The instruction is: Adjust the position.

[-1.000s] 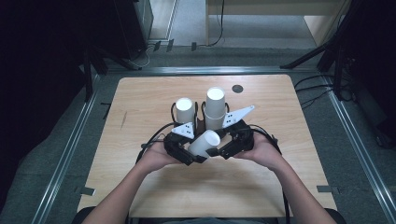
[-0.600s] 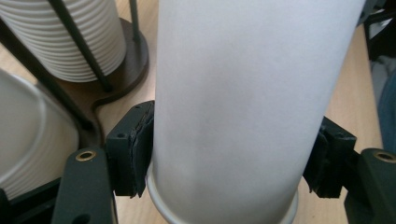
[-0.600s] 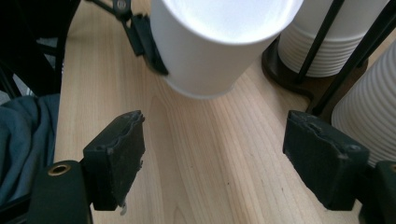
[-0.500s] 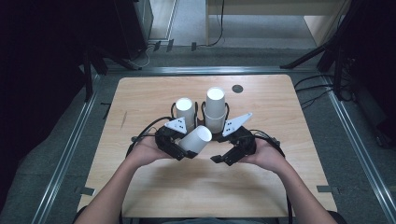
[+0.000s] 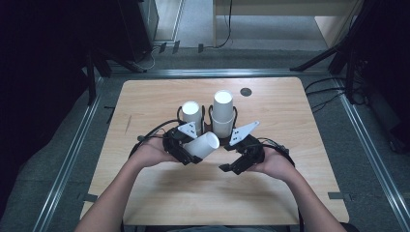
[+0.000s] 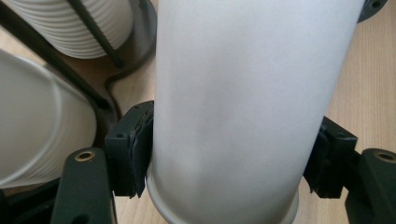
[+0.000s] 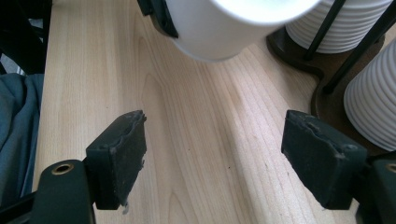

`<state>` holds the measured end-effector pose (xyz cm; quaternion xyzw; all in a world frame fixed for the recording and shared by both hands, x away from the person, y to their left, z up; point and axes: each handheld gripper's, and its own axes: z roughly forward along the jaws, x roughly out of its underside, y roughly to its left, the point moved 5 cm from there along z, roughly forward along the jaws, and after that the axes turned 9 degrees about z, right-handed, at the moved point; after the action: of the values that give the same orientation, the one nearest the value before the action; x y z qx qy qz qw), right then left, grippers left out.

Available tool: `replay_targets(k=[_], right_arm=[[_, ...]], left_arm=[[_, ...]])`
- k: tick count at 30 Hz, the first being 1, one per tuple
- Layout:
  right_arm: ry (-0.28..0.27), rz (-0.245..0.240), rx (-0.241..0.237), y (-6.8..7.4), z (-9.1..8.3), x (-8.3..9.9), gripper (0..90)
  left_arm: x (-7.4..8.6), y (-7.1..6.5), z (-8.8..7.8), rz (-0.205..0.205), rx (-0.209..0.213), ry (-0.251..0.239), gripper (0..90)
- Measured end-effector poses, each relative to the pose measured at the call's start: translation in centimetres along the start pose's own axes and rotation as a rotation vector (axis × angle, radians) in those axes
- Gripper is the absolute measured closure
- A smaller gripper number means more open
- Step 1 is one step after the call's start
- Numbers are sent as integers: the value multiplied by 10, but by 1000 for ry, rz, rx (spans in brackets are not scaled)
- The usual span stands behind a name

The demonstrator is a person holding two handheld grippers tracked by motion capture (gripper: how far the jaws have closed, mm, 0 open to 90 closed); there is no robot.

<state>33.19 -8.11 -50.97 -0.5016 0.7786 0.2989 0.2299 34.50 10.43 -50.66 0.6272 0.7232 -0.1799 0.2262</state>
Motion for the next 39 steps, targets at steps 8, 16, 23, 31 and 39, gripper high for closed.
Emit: replay_targets(k=[8, 16, 23, 31, 39], right_arm=[[-9, 2, 9, -1, -2, 2, 220], [-17, -14, 1, 2, -1, 0, 226], [-18, -38, -28, 8, 2, -5, 249], [17, -37, -76, 13, 5, -4, 337], [10, -44, -78, 14, 1, -6, 335]], left_arm=[[-6, -4, 19, 30, 46, 41, 283], [-11, -16, 36, 81, 110, 80, 282], [-16, -23, 40, 102, 153, 70, 279], [-15, -27, 42, 129, 171, 74, 264], [-15, -26, 39, 105, 145, 41, 142]])
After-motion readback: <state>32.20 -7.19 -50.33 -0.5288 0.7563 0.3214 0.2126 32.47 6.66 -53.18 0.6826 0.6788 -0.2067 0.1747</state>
